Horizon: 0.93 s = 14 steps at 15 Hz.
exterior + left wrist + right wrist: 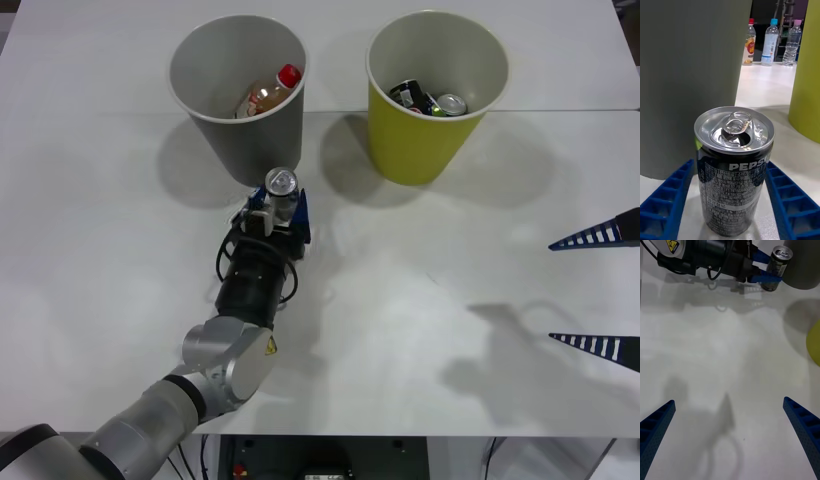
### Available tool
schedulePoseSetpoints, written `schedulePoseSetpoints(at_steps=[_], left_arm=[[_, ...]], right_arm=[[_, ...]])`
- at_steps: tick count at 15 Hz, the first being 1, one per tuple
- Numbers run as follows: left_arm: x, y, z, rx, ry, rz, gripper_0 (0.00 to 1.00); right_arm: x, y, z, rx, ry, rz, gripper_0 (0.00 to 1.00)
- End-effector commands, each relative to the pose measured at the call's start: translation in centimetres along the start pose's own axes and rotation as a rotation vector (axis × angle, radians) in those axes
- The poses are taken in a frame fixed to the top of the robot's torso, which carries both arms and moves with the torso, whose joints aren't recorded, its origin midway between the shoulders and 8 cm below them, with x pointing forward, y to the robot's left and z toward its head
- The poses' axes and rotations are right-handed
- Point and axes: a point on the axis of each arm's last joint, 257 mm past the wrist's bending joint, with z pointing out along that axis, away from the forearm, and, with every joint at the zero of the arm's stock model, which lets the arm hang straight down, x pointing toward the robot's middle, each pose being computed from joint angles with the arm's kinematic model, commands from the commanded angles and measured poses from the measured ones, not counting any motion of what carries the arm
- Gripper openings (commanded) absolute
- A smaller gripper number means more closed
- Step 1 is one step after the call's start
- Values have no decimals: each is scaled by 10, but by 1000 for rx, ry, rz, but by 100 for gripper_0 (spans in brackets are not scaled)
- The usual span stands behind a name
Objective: Put the can into the green bin and the plastic bottle into the gray bin
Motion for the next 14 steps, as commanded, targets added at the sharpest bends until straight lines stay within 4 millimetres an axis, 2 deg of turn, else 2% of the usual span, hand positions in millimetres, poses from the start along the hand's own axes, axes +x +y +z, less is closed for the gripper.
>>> schedulePoseSetpoints(at_steps=[1,6,10,14], left_arm=[[0,-1,0,1,0,0,0],[-6,-5,-7,0,-17,8,0],[-9,-11,-31,56,0,65,0],[-21,-8,-64,196,121,192,0]], right_arm=[[0,0,0,0,0,0,100],[0,0,0,0,0,0,100],[0,0,0,0,0,0,100],[0,0,0,0,0,0,100]])
